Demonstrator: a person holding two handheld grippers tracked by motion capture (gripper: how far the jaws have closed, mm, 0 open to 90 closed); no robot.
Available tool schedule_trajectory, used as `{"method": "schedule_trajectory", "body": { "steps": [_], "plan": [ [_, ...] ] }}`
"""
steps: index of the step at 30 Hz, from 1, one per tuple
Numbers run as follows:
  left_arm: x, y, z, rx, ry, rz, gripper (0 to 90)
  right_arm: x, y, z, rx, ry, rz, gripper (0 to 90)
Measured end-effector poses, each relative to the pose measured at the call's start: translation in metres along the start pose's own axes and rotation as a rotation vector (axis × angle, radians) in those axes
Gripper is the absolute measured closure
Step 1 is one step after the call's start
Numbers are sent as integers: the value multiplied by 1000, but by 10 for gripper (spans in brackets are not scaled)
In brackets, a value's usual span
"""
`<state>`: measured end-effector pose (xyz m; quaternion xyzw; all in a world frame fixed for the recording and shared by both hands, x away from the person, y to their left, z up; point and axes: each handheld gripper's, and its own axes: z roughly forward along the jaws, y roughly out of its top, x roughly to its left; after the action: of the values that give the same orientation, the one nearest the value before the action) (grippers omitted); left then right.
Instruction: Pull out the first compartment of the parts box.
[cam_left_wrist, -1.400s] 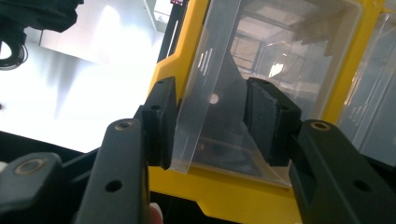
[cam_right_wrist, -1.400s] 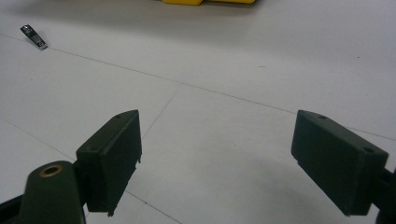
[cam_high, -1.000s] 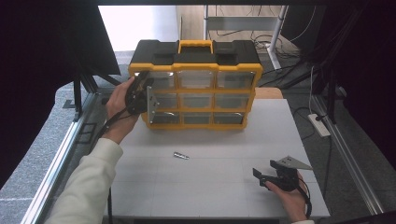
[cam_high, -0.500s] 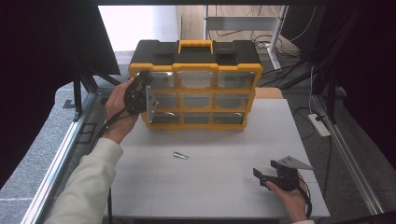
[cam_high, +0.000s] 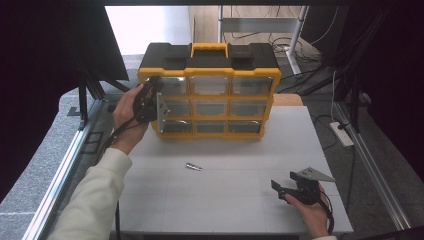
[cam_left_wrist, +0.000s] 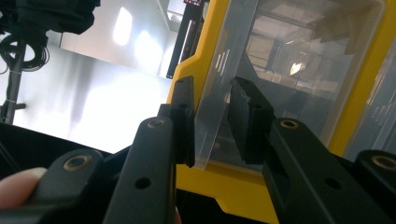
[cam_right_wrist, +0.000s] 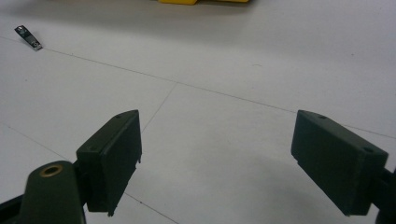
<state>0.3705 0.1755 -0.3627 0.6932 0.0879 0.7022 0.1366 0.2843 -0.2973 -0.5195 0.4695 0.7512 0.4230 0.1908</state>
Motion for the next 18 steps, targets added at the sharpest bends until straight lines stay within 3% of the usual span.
{"method": "schedule_trajectory", "body": {
  "steps": [18],
  "plan": [
    [0,-2,-6,-12,9,8,717,0,0,0,1,-7,-1,162]
  ]
}}
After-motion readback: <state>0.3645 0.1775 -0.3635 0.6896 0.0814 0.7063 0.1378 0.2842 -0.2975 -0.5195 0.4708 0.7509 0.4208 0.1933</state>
